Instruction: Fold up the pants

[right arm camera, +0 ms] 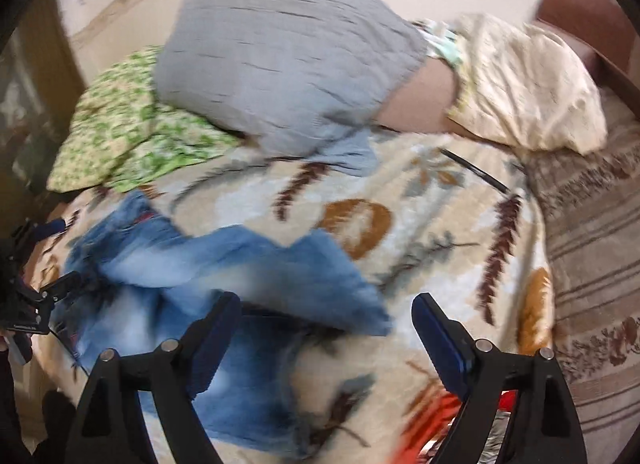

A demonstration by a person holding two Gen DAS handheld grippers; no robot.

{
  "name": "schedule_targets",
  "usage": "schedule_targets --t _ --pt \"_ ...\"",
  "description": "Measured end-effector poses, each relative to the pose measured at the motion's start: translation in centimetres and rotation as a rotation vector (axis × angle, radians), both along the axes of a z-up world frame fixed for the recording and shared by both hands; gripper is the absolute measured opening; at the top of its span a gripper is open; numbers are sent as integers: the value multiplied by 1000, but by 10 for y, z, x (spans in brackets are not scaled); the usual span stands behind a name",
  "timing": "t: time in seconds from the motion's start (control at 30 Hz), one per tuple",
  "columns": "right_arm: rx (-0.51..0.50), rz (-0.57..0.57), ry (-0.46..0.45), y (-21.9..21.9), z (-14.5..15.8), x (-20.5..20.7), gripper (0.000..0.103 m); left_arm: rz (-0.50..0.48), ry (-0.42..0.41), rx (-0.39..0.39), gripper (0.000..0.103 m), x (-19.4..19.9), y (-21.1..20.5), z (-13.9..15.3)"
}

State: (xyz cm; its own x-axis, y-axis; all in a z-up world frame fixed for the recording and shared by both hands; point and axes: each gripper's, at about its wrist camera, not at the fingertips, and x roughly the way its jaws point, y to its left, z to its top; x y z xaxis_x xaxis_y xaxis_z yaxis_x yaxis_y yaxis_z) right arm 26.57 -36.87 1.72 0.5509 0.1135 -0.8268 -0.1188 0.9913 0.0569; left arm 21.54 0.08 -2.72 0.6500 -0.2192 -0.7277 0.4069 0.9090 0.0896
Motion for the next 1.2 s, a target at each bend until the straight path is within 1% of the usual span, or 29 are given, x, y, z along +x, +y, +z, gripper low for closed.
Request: schedule_targets --t 0.1,0.13,0.2,0.3,0.33,0.43,0.5,0.57,0.67,0.7,0.8,0.87,1.0,1.07,1.1,1.13,1.17,1.2 --pt "47 64 4 35 -4 -8 89 111 28 -31 100 -27 54 -11" --pt "59 90 8 50 -6 -5 89 159 44 -56 100 -39 76 -18" --pt "70 145 20 83 -12 2 89 234 75 -78 100 -55 108 -33" --pt "74 208 43 128 -23 14 89 319 113 -97 100 -73 141 -53" --pt "66 242 54 152 -27 22 89 349 135 -112 100 -81 154 -63" --pt "36 320 74 208 -37 37 89 396 158 -140 100 -93 173 -81" --pt "27 363 84 238 -42 43 89 409 165 -157 100 -93 178 -89" --pt "9 408 98 276 -49 56 89 414 176 -182 100 -89 179 -99" --pt "-20 435 117 316 -60 78 89 418 171 -200 100 -80 179 -109" --pt "-27 435 123 323 -64 83 89 421 172 -204 100 -75 179 -113" --pt "-60 432 150 355 -81 115 89 430 159 -222 100 -75 181 -119" --pt "-77 424 167 368 -92 131 89 433 148 -226 100 -74 183 -122" --pt "-118 400 214 393 -124 163 89 445 167 -269 100 -72 191 -124" --pt "-156 377 251 402 -142 174 89 444 170 -264 100 -72 190 -124" --pt "-161 374 268 405 -150 177 86 443 168 -257 100 -72 189 -124" --pt "-165 380 278 408 -156 177 63 441 162 -249 97 -73 187 -123" --pt "-189 379 278 410 -160 176 34 431 153 -251 81 -74 186 -121" --pt "-220 375 269 410 -163 175 33 387 166 -273 29 -74 183 -121"
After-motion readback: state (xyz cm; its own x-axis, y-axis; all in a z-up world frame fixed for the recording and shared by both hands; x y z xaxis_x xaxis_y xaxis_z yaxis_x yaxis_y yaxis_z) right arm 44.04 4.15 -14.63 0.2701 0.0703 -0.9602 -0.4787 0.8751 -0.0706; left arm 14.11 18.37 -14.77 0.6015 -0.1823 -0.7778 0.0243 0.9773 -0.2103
